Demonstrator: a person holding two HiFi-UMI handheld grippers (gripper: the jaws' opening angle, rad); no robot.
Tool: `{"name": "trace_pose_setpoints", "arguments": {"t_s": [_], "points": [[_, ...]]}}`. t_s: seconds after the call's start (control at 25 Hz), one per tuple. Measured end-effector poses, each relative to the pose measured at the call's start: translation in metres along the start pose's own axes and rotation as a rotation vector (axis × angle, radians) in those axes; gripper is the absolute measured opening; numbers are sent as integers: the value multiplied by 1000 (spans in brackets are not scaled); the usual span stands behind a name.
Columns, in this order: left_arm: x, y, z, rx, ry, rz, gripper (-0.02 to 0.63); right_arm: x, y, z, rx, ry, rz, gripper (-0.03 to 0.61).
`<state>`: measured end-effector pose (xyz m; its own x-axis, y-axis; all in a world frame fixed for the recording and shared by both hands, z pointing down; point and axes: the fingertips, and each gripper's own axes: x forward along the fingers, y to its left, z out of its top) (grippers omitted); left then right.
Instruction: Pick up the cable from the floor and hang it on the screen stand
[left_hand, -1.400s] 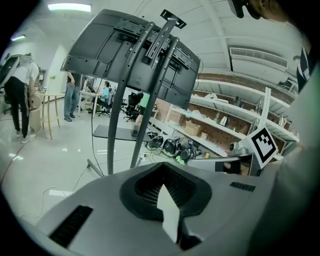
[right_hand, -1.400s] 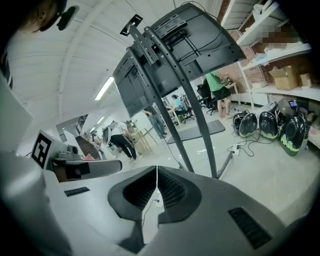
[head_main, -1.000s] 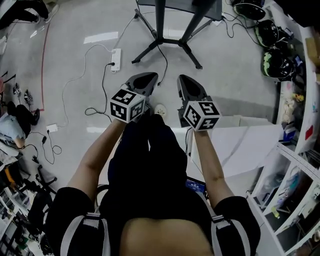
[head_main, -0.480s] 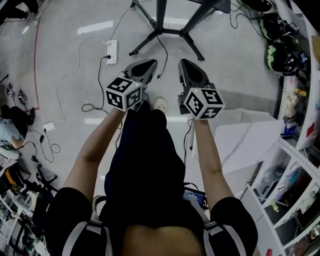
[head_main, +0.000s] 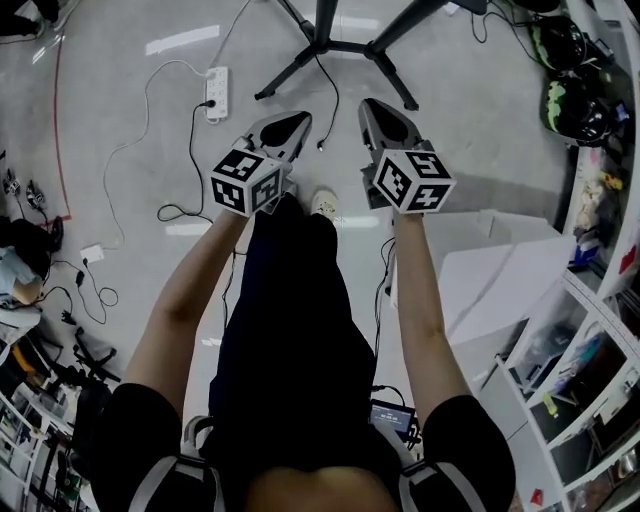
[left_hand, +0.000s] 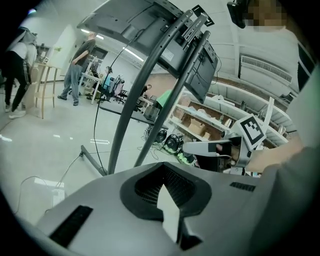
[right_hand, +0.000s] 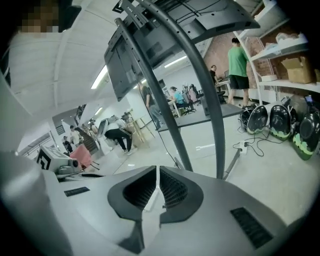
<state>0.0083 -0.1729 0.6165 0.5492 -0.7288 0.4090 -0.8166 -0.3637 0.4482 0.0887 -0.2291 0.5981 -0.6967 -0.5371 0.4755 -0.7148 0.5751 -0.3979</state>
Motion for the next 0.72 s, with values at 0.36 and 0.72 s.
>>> {"name": "trace_pose_setpoints", "arguments": {"t_s": [0.36,0.72], "points": [[25,42,-64,-62,35,17,6,47,-25,-75,-48,116,38,25],[57,78,-141,-89,100,28,6,80,-62,-169,-63,251,47,25]]}}
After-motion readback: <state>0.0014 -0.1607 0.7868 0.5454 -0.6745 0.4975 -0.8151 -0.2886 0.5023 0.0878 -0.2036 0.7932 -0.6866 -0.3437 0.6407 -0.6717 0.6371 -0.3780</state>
